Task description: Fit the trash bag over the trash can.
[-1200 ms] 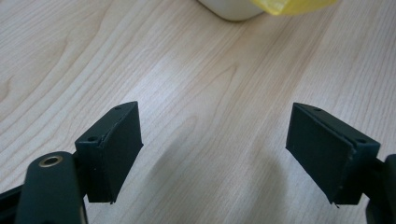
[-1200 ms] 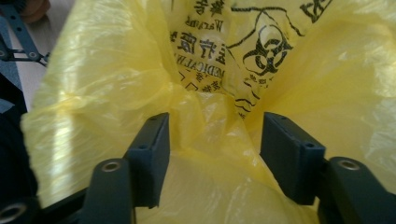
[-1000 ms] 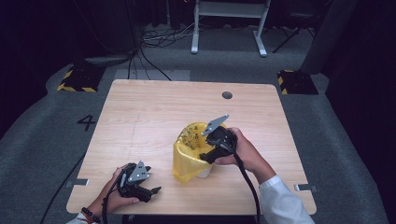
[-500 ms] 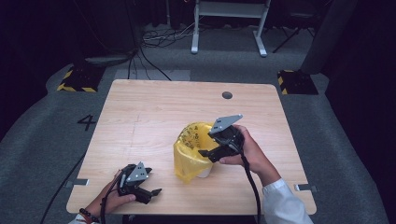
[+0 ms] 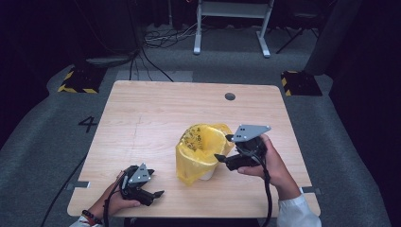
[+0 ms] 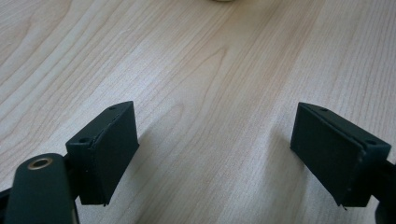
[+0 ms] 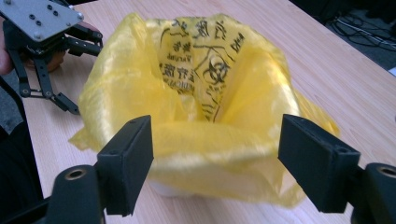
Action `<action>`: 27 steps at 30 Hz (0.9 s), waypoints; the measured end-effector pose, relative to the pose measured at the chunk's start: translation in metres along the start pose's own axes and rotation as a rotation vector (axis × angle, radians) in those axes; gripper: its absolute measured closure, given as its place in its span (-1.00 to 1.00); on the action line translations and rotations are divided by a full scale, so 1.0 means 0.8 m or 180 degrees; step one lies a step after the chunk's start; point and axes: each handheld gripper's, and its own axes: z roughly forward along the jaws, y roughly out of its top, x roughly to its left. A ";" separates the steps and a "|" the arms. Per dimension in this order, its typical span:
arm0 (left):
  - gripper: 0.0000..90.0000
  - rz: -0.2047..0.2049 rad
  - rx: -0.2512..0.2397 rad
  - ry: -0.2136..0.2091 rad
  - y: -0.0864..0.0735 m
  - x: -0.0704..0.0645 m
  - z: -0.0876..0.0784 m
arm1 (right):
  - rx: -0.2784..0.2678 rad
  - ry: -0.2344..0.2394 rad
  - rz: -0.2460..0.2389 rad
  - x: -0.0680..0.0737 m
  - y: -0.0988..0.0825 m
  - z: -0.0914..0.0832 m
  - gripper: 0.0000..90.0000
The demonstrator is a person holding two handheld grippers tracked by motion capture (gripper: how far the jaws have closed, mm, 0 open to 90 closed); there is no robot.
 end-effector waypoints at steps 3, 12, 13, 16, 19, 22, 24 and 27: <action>-0.67 0.0000 -0.0002 0.0002 0.000 0.000 0.000 | -0.0033 -0.0086 0.0031 0.000 -0.014 -0.012 -0.40; -0.67 0.0002 -0.0004 0.0002 0.000 0.000 0.000 | 0.0007 -0.0277 -0.0001 0.005 -0.058 -0.025 -0.46; -0.67 0.0002 -0.0004 0.0001 0.000 0.000 0.000 | 0.0033 -0.0283 -0.0024 0.005 -0.062 -0.024 -0.47; -0.67 0.0000 -0.0006 -0.0001 0.000 0.000 0.001 | 0.0127 -0.0340 -0.0101 0.007 -0.077 -0.018 -0.50; -0.67 0.0001 -0.0005 -0.0001 0.000 0.000 0.001 | 0.0187 -0.0325 -0.0125 0.007 -0.092 -0.012 -0.53; -0.67 0.0002 -0.0004 -0.0001 0.000 0.000 0.000 | 0.0275 -0.0374 -0.0157 0.007 -0.110 -0.005 -0.53; -0.67 0.0001 -0.0005 -0.0001 0.000 0.000 0.001 | 0.0347 -0.0381 -0.0120 0.005 -0.125 0.001 -0.53; -0.67 0.0003 -0.0004 -0.0003 0.001 0.000 0.001 | 0.0430 -0.0362 -0.0027 0.001 -0.148 0.010 -0.53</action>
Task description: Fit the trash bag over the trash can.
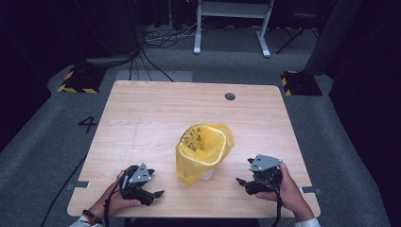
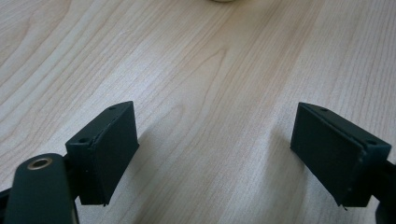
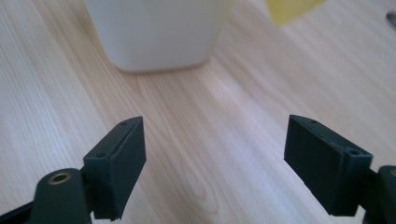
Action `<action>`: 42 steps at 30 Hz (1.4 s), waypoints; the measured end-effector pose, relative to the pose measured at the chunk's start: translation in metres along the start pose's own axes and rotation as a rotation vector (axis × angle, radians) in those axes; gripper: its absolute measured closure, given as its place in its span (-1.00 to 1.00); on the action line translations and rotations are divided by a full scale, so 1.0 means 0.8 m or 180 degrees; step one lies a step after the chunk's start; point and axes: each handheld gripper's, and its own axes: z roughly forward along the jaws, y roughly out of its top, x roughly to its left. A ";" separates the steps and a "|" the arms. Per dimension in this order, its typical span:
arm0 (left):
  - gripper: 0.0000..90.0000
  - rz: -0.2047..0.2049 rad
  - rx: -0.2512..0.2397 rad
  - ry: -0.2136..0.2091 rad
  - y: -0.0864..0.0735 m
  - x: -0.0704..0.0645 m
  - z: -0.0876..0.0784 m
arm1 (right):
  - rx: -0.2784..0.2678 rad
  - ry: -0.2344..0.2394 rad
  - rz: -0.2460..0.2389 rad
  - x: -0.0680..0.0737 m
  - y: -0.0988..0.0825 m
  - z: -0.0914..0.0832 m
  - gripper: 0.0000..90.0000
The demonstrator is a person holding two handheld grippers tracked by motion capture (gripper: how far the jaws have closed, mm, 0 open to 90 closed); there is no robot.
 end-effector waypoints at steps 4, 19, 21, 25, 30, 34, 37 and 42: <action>-0.67 0.0003 0.0000 -0.0002 0.000 0.000 0.000 | 0.0073 -0.0055 0.0100 -0.005 -0.025 0.010 -0.53; -0.67 0.0002 0.0001 -0.0003 0.000 0.000 0.000 | -0.0032 -0.0093 0.0826 -0.030 -0.113 0.000 -0.55; -0.67 0.0002 0.0000 -0.0003 0.000 0.000 0.000 | -0.0067 -0.0128 0.0917 -0.032 -0.124 -0.003 -0.55; -0.67 0.0002 0.0000 -0.0002 0.000 0.000 0.000 | -0.0187 -0.0254 0.1014 -0.035 -0.141 -0.012 -0.56; -0.67 0.0002 0.0000 -0.0005 0.000 0.000 0.000 | -0.0182 -0.0469 0.1221 -0.045 -0.158 -0.025 -0.56; -0.67 0.0006 0.0001 -0.0014 0.000 0.002 0.000 | -0.0165 -0.0588 0.1328 -0.051 -0.165 -0.030 -0.55; -0.67 0.0009 0.0002 -0.0013 0.000 0.002 0.000 | -0.0160 -0.0602 0.1349 -0.051 -0.165 -0.030 -0.56; -0.67 0.0010 0.0002 -0.0013 0.000 0.002 0.000 | -0.0162 -0.0612 0.1356 -0.051 -0.165 -0.029 -0.56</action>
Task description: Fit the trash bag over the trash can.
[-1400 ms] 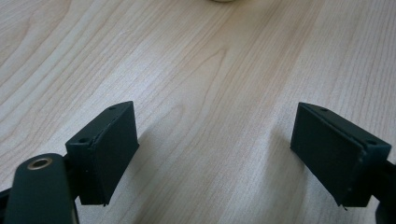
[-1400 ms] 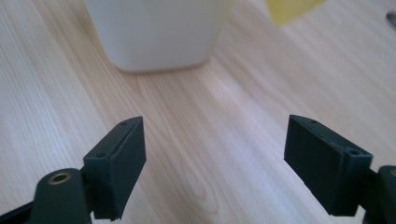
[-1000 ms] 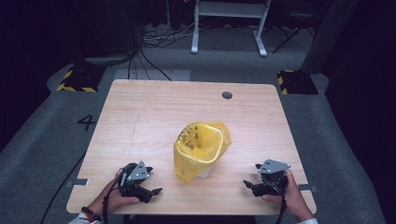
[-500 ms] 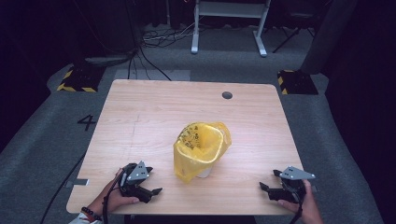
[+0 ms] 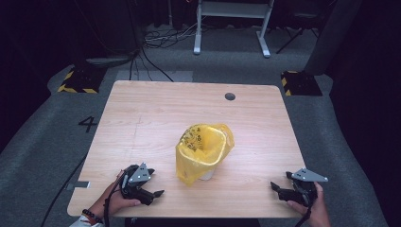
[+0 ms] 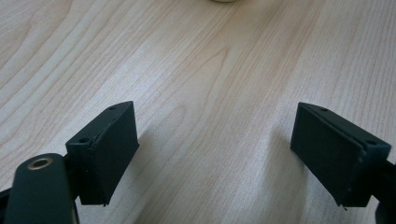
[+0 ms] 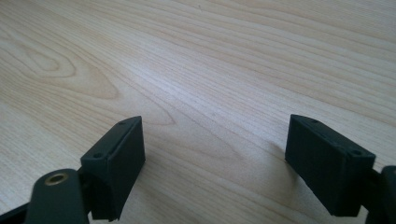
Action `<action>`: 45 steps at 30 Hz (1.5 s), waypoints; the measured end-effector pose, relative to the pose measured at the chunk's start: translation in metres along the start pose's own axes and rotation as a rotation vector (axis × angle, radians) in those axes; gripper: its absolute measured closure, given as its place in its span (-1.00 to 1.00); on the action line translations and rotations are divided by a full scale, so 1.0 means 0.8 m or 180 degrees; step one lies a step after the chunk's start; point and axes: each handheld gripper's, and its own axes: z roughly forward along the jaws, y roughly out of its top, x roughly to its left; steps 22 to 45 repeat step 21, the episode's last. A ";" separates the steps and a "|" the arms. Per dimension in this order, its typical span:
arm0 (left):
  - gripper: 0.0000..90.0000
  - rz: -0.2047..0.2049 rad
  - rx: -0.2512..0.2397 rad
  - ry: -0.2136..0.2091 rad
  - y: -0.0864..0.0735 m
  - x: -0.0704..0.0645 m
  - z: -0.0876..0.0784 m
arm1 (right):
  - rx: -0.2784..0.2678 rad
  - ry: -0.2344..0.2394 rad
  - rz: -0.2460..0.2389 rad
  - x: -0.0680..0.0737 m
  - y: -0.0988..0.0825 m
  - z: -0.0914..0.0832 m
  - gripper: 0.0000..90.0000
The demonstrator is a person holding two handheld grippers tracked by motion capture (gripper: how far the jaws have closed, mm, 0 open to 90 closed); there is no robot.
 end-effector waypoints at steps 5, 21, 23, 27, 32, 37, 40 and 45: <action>-0.67 0.0006 -0.0002 0.0007 0.000 0.001 0.000 | -0.0002 -0.0007 0.0000 0.000 0.001 0.001 -0.57; -0.66 -0.0029 -0.0004 0.0028 0.003 0.011 0.003 | 0.0004 -0.0022 0.0012 -0.001 0.002 0.002 -0.57; -0.66 -0.0029 -0.0004 0.0028 0.003 0.011 0.003 | 0.0004 -0.0022 0.0012 -0.001 0.002 0.002 -0.57; -0.66 -0.0029 -0.0004 0.0028 0.003 0.011 0.003 | 0.0004 -0.0022 0.0012 -0.001 0.002 0.002 -0.57; -0.66 -0.0029 -0.0004 0.0028 0.003 0.011 0.003 | 0.0004 -0.0022 0.0012 -0.001 0.002 0.002 -0.57; -0.66 -0.0029 -0.0004 0.0028 0.003 0.011 0.003 | 0.0004 -0.0022 0.0012 -0.001 0.002 0.002 -0.57; -0.66 -0.0029 -0.0004 0.0028 0.003 0.011 0.003 | 0.0004 -0.0022 0.0012 -0.001 0.002 0.002 -0.57; -0.66 -0.0029 -0.0004 0.0028 0.003 0.011 0.003 | 0.0004 -0.0022 0.0012 -0.001 0.002 0.002 -0.57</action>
